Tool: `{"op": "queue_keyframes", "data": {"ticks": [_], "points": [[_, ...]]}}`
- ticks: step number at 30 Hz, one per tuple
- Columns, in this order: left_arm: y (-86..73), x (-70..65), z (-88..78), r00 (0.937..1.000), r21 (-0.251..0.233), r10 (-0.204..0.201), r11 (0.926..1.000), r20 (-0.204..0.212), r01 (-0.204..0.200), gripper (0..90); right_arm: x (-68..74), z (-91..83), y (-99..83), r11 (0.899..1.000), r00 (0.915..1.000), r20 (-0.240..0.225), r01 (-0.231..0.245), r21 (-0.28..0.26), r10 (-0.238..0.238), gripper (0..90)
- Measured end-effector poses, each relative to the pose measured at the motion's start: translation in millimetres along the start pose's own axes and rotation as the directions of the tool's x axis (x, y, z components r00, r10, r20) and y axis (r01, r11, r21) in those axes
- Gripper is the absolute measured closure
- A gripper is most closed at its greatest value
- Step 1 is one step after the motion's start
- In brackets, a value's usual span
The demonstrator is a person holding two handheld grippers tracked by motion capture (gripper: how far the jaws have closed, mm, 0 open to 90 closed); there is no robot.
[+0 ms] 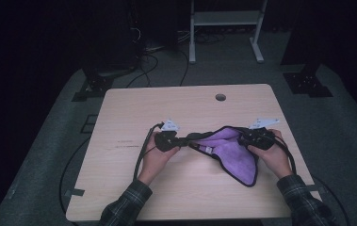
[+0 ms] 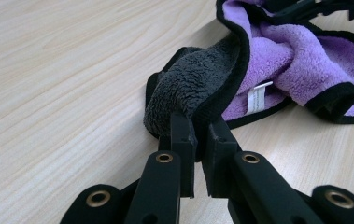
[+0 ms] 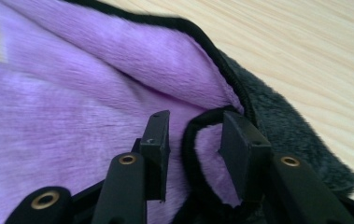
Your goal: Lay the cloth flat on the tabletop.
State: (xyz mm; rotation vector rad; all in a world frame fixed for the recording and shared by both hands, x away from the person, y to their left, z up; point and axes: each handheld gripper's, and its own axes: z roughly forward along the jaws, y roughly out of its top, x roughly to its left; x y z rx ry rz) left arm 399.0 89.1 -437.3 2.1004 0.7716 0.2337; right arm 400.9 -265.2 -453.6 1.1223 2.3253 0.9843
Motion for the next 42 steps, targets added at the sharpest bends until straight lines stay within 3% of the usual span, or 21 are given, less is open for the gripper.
{"op": "queue_keyframes", "data": {"ticks": [2,5,11,17,22,26,33,35,39,42], "points": [[-0.5,0.1,0.5,1.0,-0.003,-0.007,1.0,0.005,0.007,84.3,-0.9,3.5,-0.7,1.0,0.9993,0.037,0.002,0.011,-0.002,61.1],[-0.4,0.4,0.3,0.9999,0.0,-0.001,1.0,0.01,0.001,84.4,-4.3,6.3,-1.8,1.0,0.9985,0.052,-0.021,0.012,0.021,62.1],[0.9,2.1,-3.0,0.9999,-0.009,-0.014,0.9999,0.005,0.014,84.7,-10.4,2.8,-2.6,0.998,0.9948,0.084,-0.058,0.003,0.058,81.0],[3.6,10.0,-14.9,0.9992,-0.047,-0.035,0.9983,-0.017,0.034,84.9,-21.2,-16.8,-0.3,0.993,0.9935,0.053,-0.096,-0.075,0.101,82.2],[7.8,21.1,-35.2,0.9975,-0.104,-0.051,0.9935,-0.048,0.046,85.0,-29.1,-40.2,7.4,0.98,0.9906,0.049,-0.119,-0.156,0.128,82.2],[10.6,28.2,-49.4,0.9957,-0.144,-0.066,0.988,-0.065,0.056,85.1,-34.3,-57.1,13.7,0.969,0.9906,0.029,-0.124,-0.214,0.133,82.5],[15.1,34.7,-70.3,0.9927,-0.194,-0.08,0.9791,-0.091,0.061,85.2,-29.6,-69.4,24.3,0.957,0.9932,-0.012,-0.115,-0.265,0.116,82.1],[15.3,36.6,-75.1,0.9917,-0.196,-0.08,0.9788,-0.1,0.059,85.2,-28.1,-69.1,25.6,0.959,0.9948,-0.018,-0.102,-0.264,0.101,81.6],[14.7,39.1,-79.6,0.9904,-0.207,-0.086,0.9763,-0.109,0.062,85.2,-25.2,-58.5,22.8,0.974,0.9968,-0.02,-0.08,-0.21,0.077,80.2],[14.3,38.9,-79.3,0.9895,-0.205,-0.086,0.9768,-0.116,0.061,85.2,-25.4,-50.9,20.2,0.985,0.9976,0.015,-0.064,-0.161,0.068,76.5]]}}
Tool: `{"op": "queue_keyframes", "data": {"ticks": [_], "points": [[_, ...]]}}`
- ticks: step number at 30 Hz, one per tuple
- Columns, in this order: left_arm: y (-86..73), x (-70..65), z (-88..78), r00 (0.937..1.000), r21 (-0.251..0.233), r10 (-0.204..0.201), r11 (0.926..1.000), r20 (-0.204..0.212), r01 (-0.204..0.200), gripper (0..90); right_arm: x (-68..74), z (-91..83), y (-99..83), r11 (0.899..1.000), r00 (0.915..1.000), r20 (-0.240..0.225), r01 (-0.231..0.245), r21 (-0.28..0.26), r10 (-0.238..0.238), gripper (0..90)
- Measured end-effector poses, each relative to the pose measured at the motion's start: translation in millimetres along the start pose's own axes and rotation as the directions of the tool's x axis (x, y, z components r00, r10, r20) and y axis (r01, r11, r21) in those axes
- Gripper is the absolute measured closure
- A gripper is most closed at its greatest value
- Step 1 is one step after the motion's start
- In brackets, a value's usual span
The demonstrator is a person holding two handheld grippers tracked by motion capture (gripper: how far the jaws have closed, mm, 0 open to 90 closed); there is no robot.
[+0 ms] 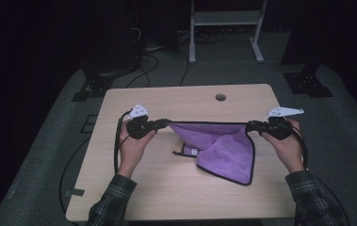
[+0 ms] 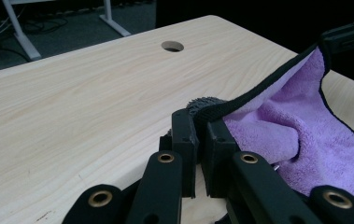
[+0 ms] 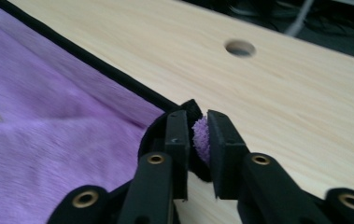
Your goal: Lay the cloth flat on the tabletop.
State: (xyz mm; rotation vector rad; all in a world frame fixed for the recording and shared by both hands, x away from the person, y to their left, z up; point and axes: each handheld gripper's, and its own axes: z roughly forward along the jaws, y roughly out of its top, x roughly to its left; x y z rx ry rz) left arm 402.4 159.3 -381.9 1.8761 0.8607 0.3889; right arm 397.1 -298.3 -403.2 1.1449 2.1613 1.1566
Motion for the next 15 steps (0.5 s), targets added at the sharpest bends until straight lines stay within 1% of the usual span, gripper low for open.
{"op": "queue_keyframes", "data": {"ticks": [1,2,5,7,8,10,11,12,15], "points": [[-0.1,0.1,-0.1,1.0,0.002,0.001,1.0,-0.002,-0.001,85.3,-1.4,1.7,-1.7,1.0,0.9993,0.038,0.006,0.022,-0.007,74.9],[-0.3,0.5,-0.4,1.0,0.004,0.0,1.0,-0.003,0.0,85.2,-2.6,2.1,-2.9,0.999,0.9984,0.055,0.009,0.031,-0.01,74.1],[-0.9,0.9,-0.3,1.0,0.007,-0.001,1.0,-0.004,0.001,85.2,-8.6,1.0,-6.8,0.999,0.9964,0.085,-0.009,0.043,0.005,71.6],[-1.2,0.9,0.0,1.0,0.009,0.0,1.0,-0.005,0.0,85.2,-11.4,-1.3,-7.8,0.999,0.9967,0.077,-0.029,0.033,0.026,68.5],[-1.3,0.9,0.2,1.0,0.009,0.001,1.0,-0.005,-0.001,85.2,-12.2,-2.5,-8.5,0.999,0.9969,0.074,-0.03,0.026,0.028,65.8],[-1.4,0.9,0.5,1.0,0.008,0.0,1.0,-0.005,0.001,85.2,-12.0,-2.5,-9.3,0.999,0.9971,0.069,-0.034,0.019,0.032,64.4],[-1.4,0.9,0.6,1.0,0.008,-0.001,1.0,-0.003,0.001,85.2,-11.4,0.0,-10.9,0.999,0.9979,0.051,-0.041,0.02,0.04,60.3],[-1.4,0.9,0.6,1.0,0.008,0.0,1.0,-0.003,0.0,85.2,-11.4,0.0,-10.9,0.999,0.9979,0.051,-0.041,0.02,0.04,60.3],[-1.7,1.0,1.0,1.0,0.01,0.0,0.9999,-0.005,0.0,85.2,-11.0,8.4,-10.5,0.999,0.9979,0.046,-0.046,0.026,0.045,57.3]]}}
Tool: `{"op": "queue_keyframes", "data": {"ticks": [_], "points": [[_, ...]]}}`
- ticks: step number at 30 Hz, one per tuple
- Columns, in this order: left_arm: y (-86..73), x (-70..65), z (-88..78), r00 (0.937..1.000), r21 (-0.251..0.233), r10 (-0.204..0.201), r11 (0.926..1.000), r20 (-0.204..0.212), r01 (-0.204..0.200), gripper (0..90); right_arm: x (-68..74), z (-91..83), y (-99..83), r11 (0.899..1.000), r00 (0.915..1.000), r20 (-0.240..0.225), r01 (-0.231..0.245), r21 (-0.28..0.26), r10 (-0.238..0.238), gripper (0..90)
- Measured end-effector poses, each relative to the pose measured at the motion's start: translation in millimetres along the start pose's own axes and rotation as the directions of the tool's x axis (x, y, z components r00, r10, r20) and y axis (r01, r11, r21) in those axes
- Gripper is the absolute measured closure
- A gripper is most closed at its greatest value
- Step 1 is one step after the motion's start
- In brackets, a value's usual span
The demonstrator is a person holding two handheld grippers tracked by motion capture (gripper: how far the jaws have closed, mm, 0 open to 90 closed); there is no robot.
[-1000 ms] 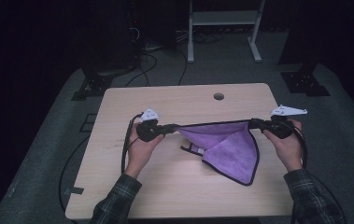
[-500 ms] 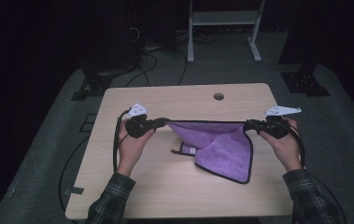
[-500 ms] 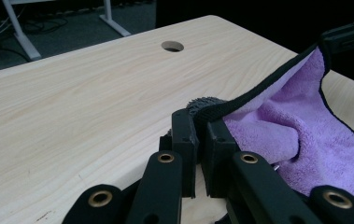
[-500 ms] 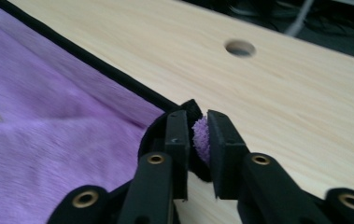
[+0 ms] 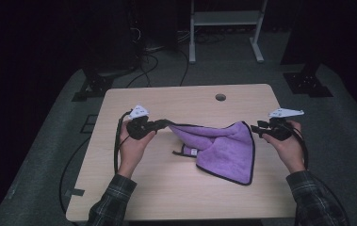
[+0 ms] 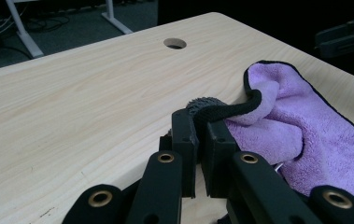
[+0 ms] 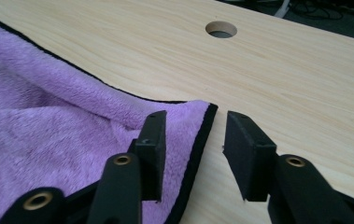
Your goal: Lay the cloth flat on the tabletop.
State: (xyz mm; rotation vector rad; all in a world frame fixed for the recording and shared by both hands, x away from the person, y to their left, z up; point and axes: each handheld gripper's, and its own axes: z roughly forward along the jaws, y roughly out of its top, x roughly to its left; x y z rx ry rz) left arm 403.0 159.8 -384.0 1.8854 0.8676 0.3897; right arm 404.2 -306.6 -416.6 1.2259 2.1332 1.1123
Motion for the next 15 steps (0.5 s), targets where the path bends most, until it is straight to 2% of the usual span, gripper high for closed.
{"op": "queue_keyframes", "data": {"ticks": [3,4,5,7,13,15], "points": [[-0.5,0.5,0.9,1.0,0.002,-0.002,1.0,0.001,0.002,85.2,-3.3,11.9,3.1,1.0,0.9999,0.009,-0.014,0.0,0.014,57.4],[-0.6,0.7,1.0,1.0,0.003,-0.003,1.0,0.002,0.003,85.2,-6.3,17.6,4.1,0.999,0.9992,0.004,-0.041,-0.013,0.041,57.3],[-0.6,0.7,1.2,1.0,0.004,-0.002,1.0,0.003,0.002,85.2,-9.8,27.5,6.5,0.999,0.9991,0.012,-0.04,0.016,0.04,56.7],[-0.8,0.6,2.0,1.0,0.002,-0.004,1.0,0.006,0.004,85.2,-10.6,31.3,7.7,0.999,0.9991,0.025,-0.035,0.023,0.034,56.7],[-1.5,1.1,4.2,1.0,0.01,-0.006,0.9999,0.003,0.006,85.2,-21.8,64.3,12.8,0.996,0.9973,0.006,-0.074,0.043,0.073,54.3],[-1.9,1.5,4.3,1.0,0.007,-0.006,1.0,0.0,0.006,85.2,-25.3,76.4,12.1,0.993,0.9971,0.021,-0.075,0.088,0.073,52.6]]}}
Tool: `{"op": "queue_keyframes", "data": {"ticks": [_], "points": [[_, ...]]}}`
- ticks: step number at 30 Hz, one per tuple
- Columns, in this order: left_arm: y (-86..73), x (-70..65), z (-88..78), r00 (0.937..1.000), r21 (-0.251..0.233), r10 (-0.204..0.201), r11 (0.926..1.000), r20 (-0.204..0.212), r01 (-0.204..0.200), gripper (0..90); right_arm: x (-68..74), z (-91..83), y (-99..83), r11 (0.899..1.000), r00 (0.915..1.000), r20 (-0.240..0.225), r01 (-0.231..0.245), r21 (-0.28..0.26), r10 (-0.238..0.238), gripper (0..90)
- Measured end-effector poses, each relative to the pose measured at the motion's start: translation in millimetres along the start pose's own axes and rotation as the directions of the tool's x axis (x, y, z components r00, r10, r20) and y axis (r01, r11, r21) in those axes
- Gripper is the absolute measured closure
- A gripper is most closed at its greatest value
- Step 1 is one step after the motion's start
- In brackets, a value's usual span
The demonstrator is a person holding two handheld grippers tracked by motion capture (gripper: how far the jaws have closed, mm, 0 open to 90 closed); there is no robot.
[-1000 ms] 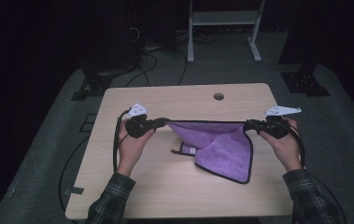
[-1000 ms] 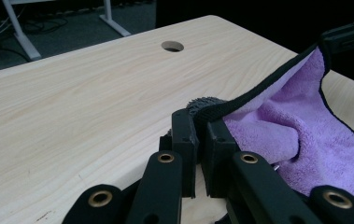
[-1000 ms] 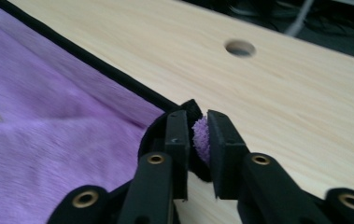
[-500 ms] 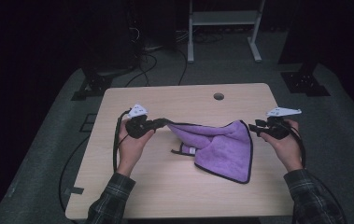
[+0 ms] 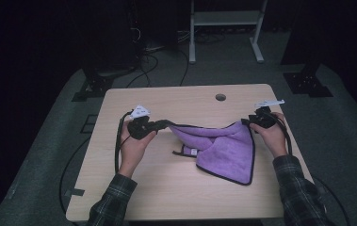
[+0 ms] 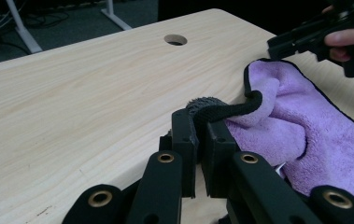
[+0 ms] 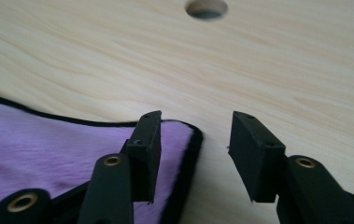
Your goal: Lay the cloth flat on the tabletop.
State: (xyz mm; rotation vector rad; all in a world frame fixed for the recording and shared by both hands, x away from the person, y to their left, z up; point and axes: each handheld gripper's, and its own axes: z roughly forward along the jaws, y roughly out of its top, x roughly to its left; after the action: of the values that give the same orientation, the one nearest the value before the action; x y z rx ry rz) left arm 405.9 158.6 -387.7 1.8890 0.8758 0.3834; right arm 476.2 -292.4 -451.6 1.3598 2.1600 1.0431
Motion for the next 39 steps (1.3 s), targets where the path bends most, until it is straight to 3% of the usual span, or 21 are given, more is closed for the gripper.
{"op": "queue_keyframes", "data": {"ticks": [4,8,15,19,22,28,30,35,39], "points": [[-0.6,0.6,0.5,1.0,0.0,-0.004,1.0,-0.003,0.004,85.1,-3.3,16.6,-1.4,1.0,1.0,0.002,-0.008,0.008,0.008,53.4],[-1.0,1.2,1.0,1.0,0.002,-0.005,1.0,-0.005,0.005,85.1,-3.0,30.0,-6.7,0.999,1.0,0.0,0.008,0.052,-0.008,53.4],[-1.2,1.5,1.1,1.0,0.002,-0.007,1.0,-0.001,0.007,85.1,-0.1,30.7,-5.9,0.998,0.9994,-0.031,0.02,0.053,-0.018,80.3],[-0.1,4.5,0.6,0.9999,0.01,-0.015,0.9998,0.007,0.015,85.2,0.2,28.3,-6.9,0.999,0.9989,-0.046,-0.008,0.053,0.011,85.3],[4.8,7.4,-0.5,1.0,0.011,-0.006,0.9999,0.006,0.006,85.3,-1.7,19.4,-1.3,1.0,0.9987,-0.046,-0.019,0.016,0.02,85.6],[20.8,14.2,-6.0,0.9999,-0.029,-0.007,0.9996,-0.009,0.007,85.2,-4.4,-17.2,37.3,0.994,0.9993,-0.036,-0.013,-0.107,0.01,85.7],[27.8,17.6,-8.1,0.9998,-0.043,-0.007,0.9991,-0.017,0.006,85.2,-3.6,-22.1,43.5,0.993,0.9995,-0.033,-0.007,-0.118,0.004,85.7],[47.4,27.7,-14.9,0.9992,-0.071,-0.004,0.9975,-0.04,0.001,85.2,-0.1,-43.0,71.5,0.983,0.9994,-0.026,0.018,-0.184,-0.023,85.7],[62.6,40.6,-19.0,0.9981,-0.089,-0.012,0.996,-0.06,0.007,85.2,0.1,-57.6,91.1,0.969,0.999,-0.041,0.007,-0.248,-0.017,85.8]]}}
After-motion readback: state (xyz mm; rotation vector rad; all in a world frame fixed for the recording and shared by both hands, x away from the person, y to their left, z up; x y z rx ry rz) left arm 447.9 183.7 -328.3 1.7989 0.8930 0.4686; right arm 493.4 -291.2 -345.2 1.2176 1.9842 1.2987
